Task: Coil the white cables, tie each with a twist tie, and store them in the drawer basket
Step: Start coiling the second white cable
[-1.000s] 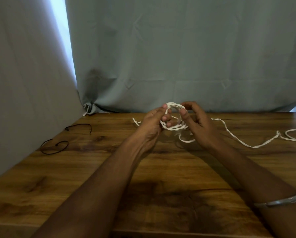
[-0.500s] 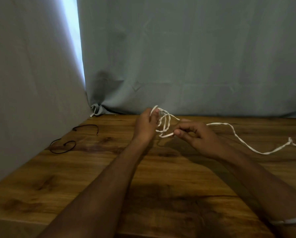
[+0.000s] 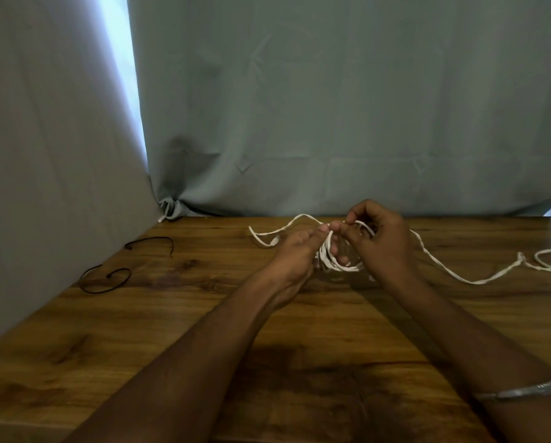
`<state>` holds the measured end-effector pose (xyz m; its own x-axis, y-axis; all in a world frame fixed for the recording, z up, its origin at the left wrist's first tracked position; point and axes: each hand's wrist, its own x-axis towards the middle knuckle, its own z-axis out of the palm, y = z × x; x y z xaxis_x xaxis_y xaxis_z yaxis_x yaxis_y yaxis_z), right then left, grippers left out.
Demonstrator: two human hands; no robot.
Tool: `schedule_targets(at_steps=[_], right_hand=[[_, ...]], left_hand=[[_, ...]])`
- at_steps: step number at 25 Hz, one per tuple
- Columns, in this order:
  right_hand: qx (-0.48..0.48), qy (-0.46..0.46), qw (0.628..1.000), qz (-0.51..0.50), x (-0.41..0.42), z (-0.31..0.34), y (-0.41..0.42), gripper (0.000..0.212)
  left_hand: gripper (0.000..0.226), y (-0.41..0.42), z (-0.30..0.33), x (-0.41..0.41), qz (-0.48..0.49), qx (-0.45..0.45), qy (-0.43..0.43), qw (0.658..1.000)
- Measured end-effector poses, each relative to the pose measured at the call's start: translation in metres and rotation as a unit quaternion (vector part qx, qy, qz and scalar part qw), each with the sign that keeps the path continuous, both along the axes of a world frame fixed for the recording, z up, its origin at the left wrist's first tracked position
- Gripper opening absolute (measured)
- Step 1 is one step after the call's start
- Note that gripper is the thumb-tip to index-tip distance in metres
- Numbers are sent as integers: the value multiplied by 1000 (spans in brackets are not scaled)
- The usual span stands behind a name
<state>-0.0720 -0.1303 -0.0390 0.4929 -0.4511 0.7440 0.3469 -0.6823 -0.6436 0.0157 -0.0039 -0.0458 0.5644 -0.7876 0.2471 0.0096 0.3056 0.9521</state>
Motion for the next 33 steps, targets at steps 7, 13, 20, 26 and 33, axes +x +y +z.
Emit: schedule_targets(at_steps=[7,13,20,26,33], right_hand=[[146,82,975,147,7,-3,4,30],[310,159,908,232,11,-2,2,59],[322,228,885,248,-1,3,0,29],[299,154,923,188,-5,3,7,13],[335,124,923,142,-6,-4,3,23]], left_hand=[[37,4,8,-9,-53,-38,71,995],[44,2,8,2,76,7,-10,997],[31,4,-2,19,130,36,-29,990],[25,0,-8,24,117,33,-40,992],[33,11,-2,22,5,67,6,998]])
